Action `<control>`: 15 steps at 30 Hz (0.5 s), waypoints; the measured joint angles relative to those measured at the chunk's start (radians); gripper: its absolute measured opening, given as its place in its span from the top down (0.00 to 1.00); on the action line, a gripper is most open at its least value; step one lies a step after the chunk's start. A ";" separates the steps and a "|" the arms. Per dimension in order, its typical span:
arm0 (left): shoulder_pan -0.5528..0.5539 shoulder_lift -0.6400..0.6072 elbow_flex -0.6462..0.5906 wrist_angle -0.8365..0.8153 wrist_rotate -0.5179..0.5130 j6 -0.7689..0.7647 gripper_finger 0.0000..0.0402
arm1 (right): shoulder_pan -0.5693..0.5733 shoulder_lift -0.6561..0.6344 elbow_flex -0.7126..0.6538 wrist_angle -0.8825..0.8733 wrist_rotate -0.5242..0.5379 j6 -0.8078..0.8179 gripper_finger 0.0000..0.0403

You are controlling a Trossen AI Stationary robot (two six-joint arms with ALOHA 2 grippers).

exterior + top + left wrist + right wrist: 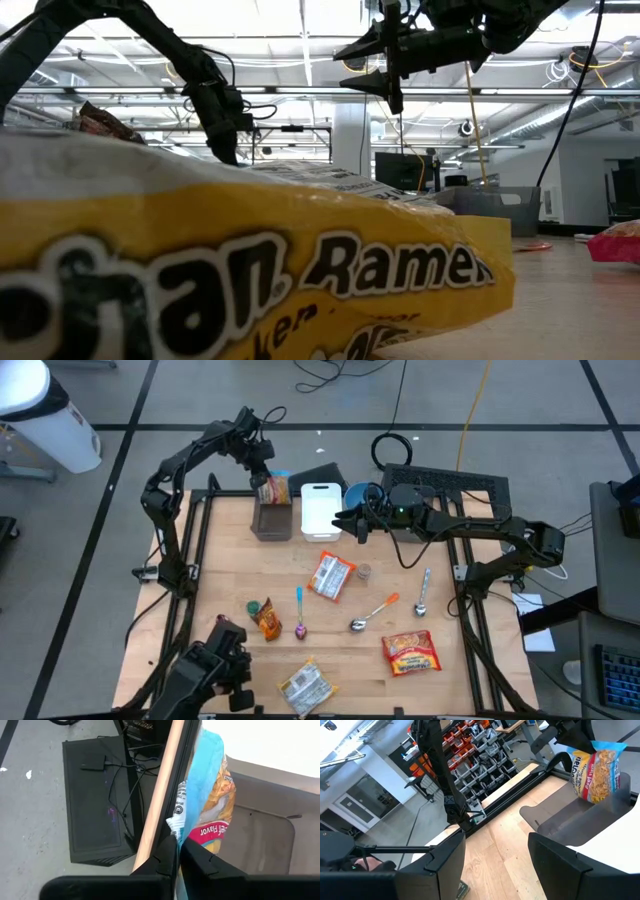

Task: Pick & Place Food Item
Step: Put the blue noodle pack into the left black bin, then put the left blue spoon into the white bin

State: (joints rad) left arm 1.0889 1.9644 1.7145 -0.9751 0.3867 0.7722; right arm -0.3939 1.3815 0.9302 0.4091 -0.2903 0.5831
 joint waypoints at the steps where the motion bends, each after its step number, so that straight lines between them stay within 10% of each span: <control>1: 0.000 0.000 0.000 0.000 0.005 -0.001 0.91 | 0.000 0.000 0.000 0.000 0.000 0.000 0.47; 15: 0.000 -0.005 0.000 0.004 -0.054 -0.019 0.62 | 0.000 0.000 0.000 0.000 0.000 0.000 0.47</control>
State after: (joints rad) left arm 1.0889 1.9597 1.7145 -0.9711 0.3326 0.7534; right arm -0.3939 1.3815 0.9302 0.4091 -0.2901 0.5835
